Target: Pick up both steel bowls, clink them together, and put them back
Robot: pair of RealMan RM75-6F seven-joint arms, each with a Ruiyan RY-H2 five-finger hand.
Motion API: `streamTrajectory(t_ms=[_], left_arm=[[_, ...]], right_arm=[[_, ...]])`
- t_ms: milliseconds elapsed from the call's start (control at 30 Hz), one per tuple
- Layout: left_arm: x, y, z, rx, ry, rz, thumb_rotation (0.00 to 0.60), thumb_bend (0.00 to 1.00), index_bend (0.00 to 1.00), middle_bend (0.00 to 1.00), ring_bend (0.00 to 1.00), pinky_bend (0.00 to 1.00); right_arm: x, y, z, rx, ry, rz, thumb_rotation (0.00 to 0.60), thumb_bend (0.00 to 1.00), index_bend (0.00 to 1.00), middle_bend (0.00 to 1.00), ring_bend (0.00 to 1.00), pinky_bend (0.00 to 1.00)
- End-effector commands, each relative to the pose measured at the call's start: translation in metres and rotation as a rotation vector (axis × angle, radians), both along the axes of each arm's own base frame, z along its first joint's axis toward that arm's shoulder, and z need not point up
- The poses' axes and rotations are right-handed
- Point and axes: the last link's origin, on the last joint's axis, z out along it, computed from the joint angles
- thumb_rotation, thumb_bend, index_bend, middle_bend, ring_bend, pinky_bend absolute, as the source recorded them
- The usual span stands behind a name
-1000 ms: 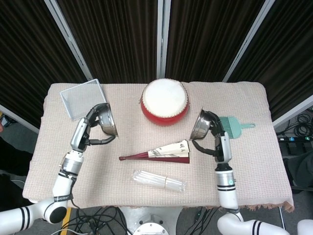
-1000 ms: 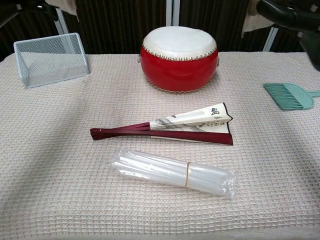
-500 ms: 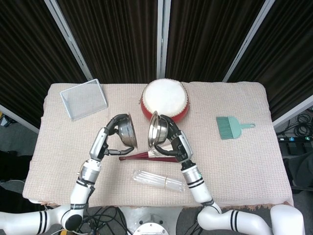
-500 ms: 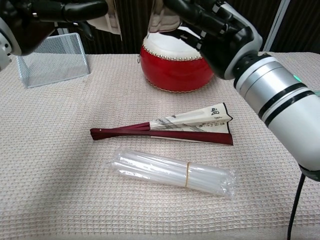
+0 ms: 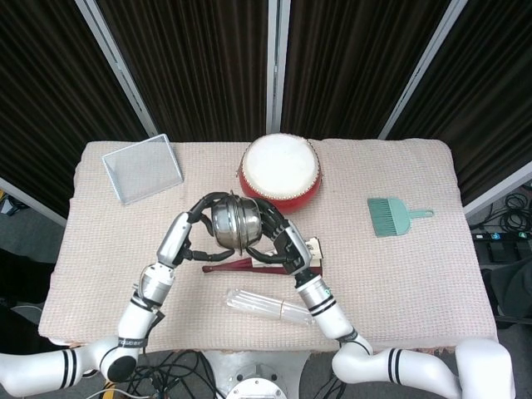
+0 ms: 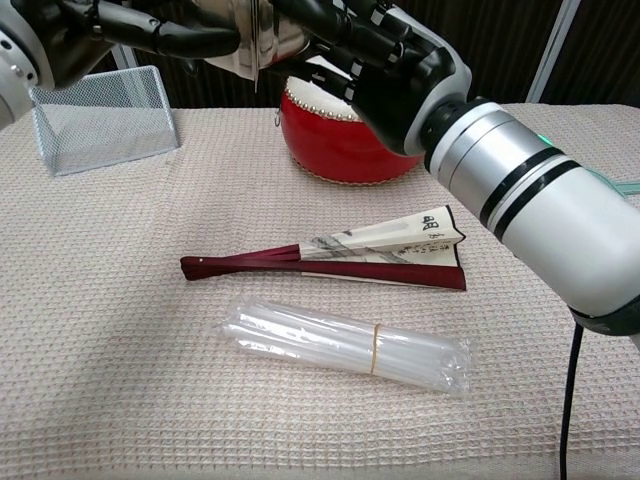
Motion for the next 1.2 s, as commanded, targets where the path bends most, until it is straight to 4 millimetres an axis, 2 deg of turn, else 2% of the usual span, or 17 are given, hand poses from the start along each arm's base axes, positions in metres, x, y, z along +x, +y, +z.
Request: streamTrajectory(t_ms=[33, 200, 467, 567, 800, 900, 1200], left_arm=[[-0.002, 0.002, 0.005, -0.004, -0.030, 0.014, 0.600, 0.20, 0.45, 0.44, 0.39, 0.59], [-0.001, 0.005, 0.006, -0.019, -0.046, 0.018, 0.600, 0.20, 0.45, 0.43, 0.39, 0.59], [0.012, 0.007, 0.003, -0.055, -0.063, -0.003, 0.600, 0.20, 0.45, 0.43, 0.39, 0.58], [0.013, 0.007, 0.003, -0.057, -0.058, -0.006, 0.600, 0.20, 0.45, 0.43, 0.39, 0.59], [0.002, 0.009, 0.013, -0.034, -0.080, 0.021, 0.600, 0.20, 0.45, 0.43, 0.39, 0.59], [0.003, 0.009, 0.013, -0.041, -0.084, 0.019, 0.600, 0.20, 0.45, 0.43, 0.39, 0.59], [0.016, 0.006, 0.001, -0.093, -0.085, 0.004, 0.600, 0.20, 0.45, 0.43, 0.39, 0.59]], right_arm=[[-0.014, -0.003, 0.010, -0.024, -0.007, -0.030, 0.600, 0.20, 0.50, 0.40, 0.31, 0.35], [-0.025, -0.005, 0.014, -0.023, -0.004, -0.054, 0.600, 0.20, 0.50, 0.40, 0.31, 0.35], [0.001, -0.006, -0.001, 0.033, 0.001, 0.016, 0.600, 0.20, 0.49, 0.40, 0.31, 0.35], [0.004, -0.005, -0.002, 0.032, -0.001, 0.028, 0.600, 0.20, 0.49, 0.40, 0.31, 0.35], [-0.024, -0.009, 0.019, -0.029, -0.021, -0.045, 0.600, 0.20, 0.49, 0.39, 0.31, 0.35], [-0.028, -0.010, 0.020, -0.022, -0.020, -0.056, 0.600, 0.20, 0.49, 0.40, 0.31, 0.35], [0.004, -0.008, 0.001, 0.039, -0.020, 0.018, 0.600, 0.20, 0.49, 0.39, 0.31, 0.35]])
